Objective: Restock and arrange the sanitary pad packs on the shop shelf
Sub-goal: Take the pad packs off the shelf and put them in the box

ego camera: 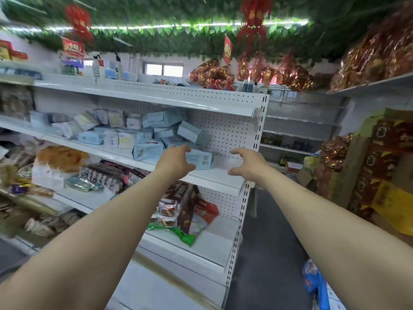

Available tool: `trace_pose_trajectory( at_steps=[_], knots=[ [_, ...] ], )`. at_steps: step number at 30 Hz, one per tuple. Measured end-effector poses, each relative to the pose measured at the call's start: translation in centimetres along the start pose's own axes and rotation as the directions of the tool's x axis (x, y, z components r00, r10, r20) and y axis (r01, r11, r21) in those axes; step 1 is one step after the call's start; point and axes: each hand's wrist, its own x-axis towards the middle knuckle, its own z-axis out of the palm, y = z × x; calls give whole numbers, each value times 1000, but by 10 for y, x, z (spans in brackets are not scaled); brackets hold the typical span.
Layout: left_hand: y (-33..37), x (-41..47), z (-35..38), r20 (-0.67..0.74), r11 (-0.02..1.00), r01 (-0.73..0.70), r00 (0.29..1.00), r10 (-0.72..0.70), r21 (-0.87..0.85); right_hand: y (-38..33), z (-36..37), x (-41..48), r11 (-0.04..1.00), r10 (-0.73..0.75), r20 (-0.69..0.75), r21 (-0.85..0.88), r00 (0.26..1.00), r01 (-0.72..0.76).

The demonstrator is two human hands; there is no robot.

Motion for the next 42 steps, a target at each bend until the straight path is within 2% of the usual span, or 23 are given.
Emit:
trace_pose_trajectory(
  at_steps=[4,11,27,36,42],
  knots=[
    [-34,4,-20,-25,999,43,999,-44,-12,-33,12,14,998,-50,12,-43,999,51],
    [-113,19,-51,-36,995,100,994,-99,8,-97,59,51,996,-47,27,-71,999,49],
    [-367,98,-167,-62,990,113,992,-108,86,-308,221,180,988,-108,83,-104,991,117],
    [-484,154,-181,-80,983,178,981,-175,37,-382,290,262,994,-97,87,-45,991,102],
    [-563,208,-182,-88,972,234,969,-231,25,-426,343,342,989,-145,92,2,985,145]
  ],
)
